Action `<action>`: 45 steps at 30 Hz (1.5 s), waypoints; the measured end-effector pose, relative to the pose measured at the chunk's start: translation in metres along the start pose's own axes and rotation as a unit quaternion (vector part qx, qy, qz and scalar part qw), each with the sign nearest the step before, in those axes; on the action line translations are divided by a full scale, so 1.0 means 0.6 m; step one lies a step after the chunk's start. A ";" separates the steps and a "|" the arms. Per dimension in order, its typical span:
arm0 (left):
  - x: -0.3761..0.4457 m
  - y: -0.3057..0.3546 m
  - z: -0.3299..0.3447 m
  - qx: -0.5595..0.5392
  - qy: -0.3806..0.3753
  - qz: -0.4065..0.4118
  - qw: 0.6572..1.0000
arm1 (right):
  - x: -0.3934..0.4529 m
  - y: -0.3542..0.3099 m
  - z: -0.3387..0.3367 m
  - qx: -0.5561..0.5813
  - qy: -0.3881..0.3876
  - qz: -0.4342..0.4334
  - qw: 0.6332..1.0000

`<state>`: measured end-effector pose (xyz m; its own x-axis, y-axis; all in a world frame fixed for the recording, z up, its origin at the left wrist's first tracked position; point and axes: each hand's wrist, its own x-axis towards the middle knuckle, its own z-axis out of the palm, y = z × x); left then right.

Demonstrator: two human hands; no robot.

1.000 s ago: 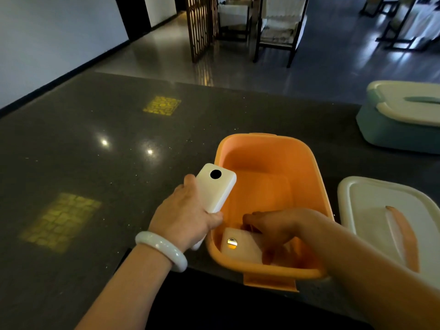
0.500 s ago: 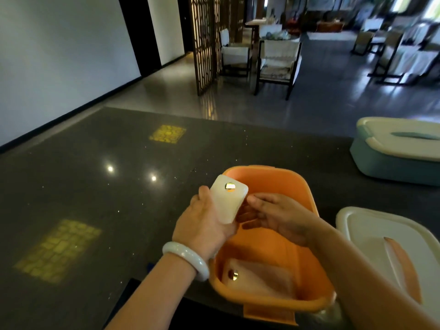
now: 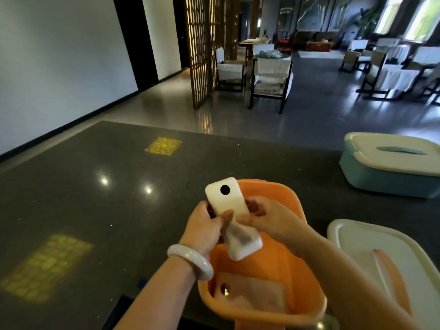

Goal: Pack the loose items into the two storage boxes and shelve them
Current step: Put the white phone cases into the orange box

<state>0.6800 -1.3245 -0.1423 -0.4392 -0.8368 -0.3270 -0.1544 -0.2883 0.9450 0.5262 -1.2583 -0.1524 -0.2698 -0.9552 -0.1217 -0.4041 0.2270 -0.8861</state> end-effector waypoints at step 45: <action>0.031 -0.123 -0.034 0.270 0.053 0.070 0.959 | 0.011 0.094 0.011 -0.214 -0.375 0.125 0.893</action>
<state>0.7013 -1.3285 -0.2183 -0.4004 -0.9009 -0.1674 -0.5490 0.0896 0.8310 0.5075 -1.2532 -0.2064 0.1976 -0.6859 -0.7003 -0.7542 0.3500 -0.5556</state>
